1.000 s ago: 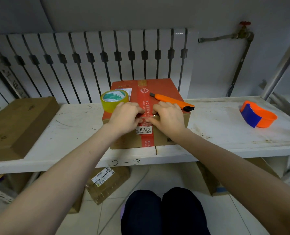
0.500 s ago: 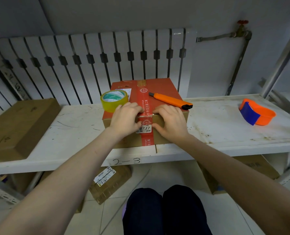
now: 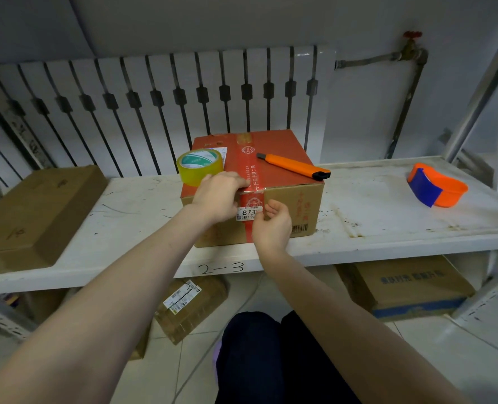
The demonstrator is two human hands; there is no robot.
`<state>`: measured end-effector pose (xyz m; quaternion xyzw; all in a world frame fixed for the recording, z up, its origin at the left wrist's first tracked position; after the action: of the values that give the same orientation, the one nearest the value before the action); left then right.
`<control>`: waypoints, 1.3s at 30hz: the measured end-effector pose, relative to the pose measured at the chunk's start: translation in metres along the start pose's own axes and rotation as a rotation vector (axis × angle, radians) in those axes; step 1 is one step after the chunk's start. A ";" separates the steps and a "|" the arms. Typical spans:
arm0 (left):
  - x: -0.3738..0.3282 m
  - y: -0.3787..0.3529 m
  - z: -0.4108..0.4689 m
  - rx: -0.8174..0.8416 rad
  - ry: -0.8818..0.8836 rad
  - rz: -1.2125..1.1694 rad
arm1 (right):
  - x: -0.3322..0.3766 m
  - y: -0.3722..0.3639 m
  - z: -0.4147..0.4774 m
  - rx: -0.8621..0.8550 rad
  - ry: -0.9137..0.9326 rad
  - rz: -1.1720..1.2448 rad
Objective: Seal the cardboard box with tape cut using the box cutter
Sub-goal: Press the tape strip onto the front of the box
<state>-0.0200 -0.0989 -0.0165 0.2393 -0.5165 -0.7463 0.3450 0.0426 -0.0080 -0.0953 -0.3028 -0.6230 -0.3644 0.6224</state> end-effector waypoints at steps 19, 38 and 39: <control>-0.005 0.001 -0.002 0.032 0.020 -0.004 | 0.002 -0.005 0.004 -0.111 -0.127 0.146; -0.005 0.004 0.001 0.065 0.020 0.010 | 0.009 -0.015 -0.003 -0.107 0.218 -0.307; -0.004 0.004 0.002 0.073 0.018 0.018 | 0.010 -0.016 -0.005 -0.102 0.233 -0.301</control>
<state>-0.0175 -0.0954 -0.0119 0.2538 -0.5424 -0.7216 0.3473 0.0310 -0.0216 -0.0869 -0.1932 -0.5659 -0.5171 0.6124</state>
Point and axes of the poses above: each hand's wrist, its own z-axis towards the middle knuckle, its own y-axis out of the back of the hand, x = y × z, the point moved 2 cm from there along z, towards the middle knuckle, and after that the axes turned 7 degrees about -x, right-handed, at the moved point
